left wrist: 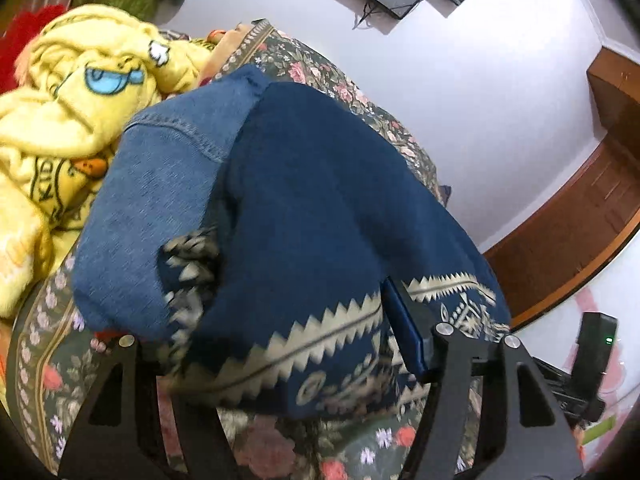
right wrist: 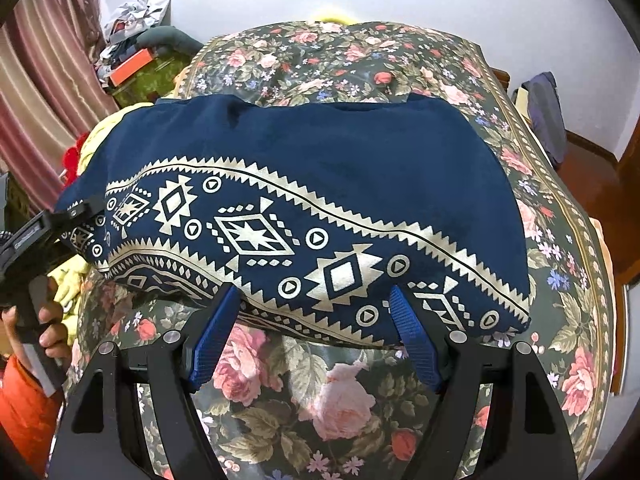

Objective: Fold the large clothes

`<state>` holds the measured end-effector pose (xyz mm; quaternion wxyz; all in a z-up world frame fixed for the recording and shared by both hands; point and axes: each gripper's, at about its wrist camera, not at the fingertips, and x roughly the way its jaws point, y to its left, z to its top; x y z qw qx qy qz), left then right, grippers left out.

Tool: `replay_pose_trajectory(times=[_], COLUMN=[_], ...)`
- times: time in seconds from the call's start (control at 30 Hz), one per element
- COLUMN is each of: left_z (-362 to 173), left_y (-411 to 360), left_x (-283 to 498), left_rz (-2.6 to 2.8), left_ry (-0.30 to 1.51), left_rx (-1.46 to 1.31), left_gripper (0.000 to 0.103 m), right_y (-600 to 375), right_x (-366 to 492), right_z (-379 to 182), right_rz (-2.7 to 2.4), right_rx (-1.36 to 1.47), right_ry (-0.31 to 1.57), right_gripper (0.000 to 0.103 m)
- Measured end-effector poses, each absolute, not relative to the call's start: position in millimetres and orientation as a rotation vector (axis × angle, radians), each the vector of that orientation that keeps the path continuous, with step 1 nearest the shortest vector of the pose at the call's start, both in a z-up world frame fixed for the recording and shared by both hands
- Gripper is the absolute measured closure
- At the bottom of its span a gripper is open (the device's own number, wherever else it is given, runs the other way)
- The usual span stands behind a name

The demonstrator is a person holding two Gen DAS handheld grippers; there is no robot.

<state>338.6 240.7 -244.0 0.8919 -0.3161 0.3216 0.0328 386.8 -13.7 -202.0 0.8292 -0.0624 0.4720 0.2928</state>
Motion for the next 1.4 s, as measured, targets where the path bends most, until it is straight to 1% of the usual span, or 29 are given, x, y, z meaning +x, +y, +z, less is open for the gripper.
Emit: replay_pose_trajectory(times=[0.07,0.13,0.2,0.3,0.4,0.5,0.6,0.67,0.77,0.83,0.9,0.97,1.13,1.2,1.3,1.4], left_z=[-238.6,-233.5,-227.6,-222.4,-215.5,-195.5,-169.8,-152.6,-133.5,-130.6,-128.5,-122.1,-112.9,-114.2,-126.5,-155.8], left_y=[235.2,234.7,236.9,247.8,248.1,236.9,223.2,210.0,184.8,167.9,142.9,116.5,61.9,34.6,-11.9,-55.4], left_x=[350.9,359.2,365.2,372.5,369.6,360.7,356.7,359.9,373.1,383.0,390.9,396.7,419.6,429.4,441.1,453.2], left_rz=[0.07,0.081,0.099,0.128,0.156,0.168,0.138,0.126,0.1,0.067,0.039,0.023,-0.074,-0.126,-0.207,-0.283], left_ry=[0.668,0.661,0.651,0.632,0.614,0.549,0.481,0.467,0.48,0.509,0.528,0.525,0.558,0.59,0.649,0.749], left_rx=[-0.638,-0.624,-0.624,-0.67,-0.692,-0.648,-0.623,-0.574,-0.466,-0.423,-0.343,-0.249,-0.149,-0.111,-0.065,-0.007], left_gripper=[0.039,0.043,0.056,0.07,0.078,0.081,0.081,0.082,0.083,0.083,0.084,0.084,0.084,0.084,0.084,0.084], right_y=[-12.6,-13.2,-14.4,-13.1,-5.7,6.4,24.1,36.8,53.6,57.1,56.7,49.6,-4.6,-43.2,-86.0,-115.5], right_x=[388.6,390.0,390.0,390.7,394.0,396.9,402.1,406.8,419.1,426.9,427.0,422.6,425.9,427.1,426.8,425.6], right_z=[-203.6,-202.6,-199.5,-188.6,-174.2,-160.4,-156.1,-161.1,-185.6,-208.3,-219.6,-218.8,-197.9,-190.3,-188.0,-192.6], right_rz=[0.614,0.612,0.618,0.618,0.605,0.615,0.632,0.639,0.655,0.695,0.701,0.738,0.701,0.621,0.51,0.443], right_rx=[-0.13,-0.114,-0.1,-0.113,-0.147,-0.163,-0.188,-0.217,-0.237,-0.218,-0.222,-0.234,-0.12,-0.085,-0.097,-0.101], right_ry=[1.005,1.006,1.003,0.973,0.927,0.874,0.84,0.833,0.908,1.007,1.016,0.997,0.973,0.948,0.931,0.953], right_gripper=[0.029,0.029,0.029,0.029,0.029,0.029,0.029,0.029,0.029,0.029,0.029,0.029,0.029,0.029,0.029,0.029])
